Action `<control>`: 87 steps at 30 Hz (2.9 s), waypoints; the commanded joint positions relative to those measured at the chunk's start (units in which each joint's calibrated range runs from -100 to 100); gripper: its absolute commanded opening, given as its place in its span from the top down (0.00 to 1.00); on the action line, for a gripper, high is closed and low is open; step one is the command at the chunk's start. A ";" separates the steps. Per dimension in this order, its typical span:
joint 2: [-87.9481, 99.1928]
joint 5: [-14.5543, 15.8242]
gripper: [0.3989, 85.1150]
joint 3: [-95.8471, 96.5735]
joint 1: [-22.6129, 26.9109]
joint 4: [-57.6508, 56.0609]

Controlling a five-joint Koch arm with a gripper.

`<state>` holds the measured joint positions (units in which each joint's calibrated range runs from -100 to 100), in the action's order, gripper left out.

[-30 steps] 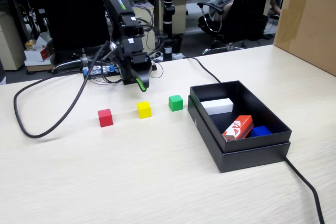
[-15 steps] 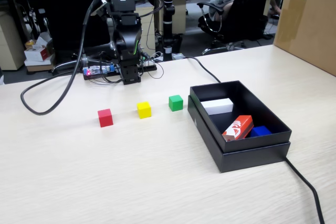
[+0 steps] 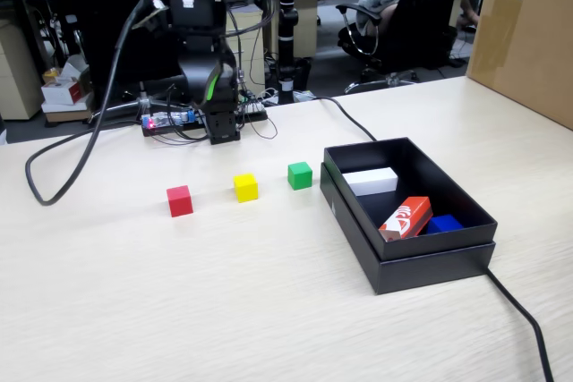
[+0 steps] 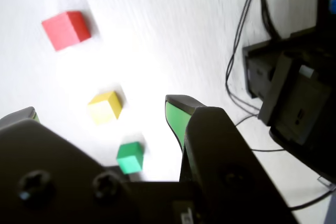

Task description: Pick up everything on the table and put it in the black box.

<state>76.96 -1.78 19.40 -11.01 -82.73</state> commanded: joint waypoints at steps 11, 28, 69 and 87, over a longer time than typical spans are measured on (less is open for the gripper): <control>-26.87 -8.74 0.42 -9.79 -5.08 7.79; -52.46 -9.96 0.43 -10.15 -5.71 21.78; -62.90 -9.38 0.98 -8.16 -5.37 27.83; -20.10 -2.25 0.98 -7.97 6.50 25.50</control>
<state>51.46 -6.62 13.74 -7.50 -56.79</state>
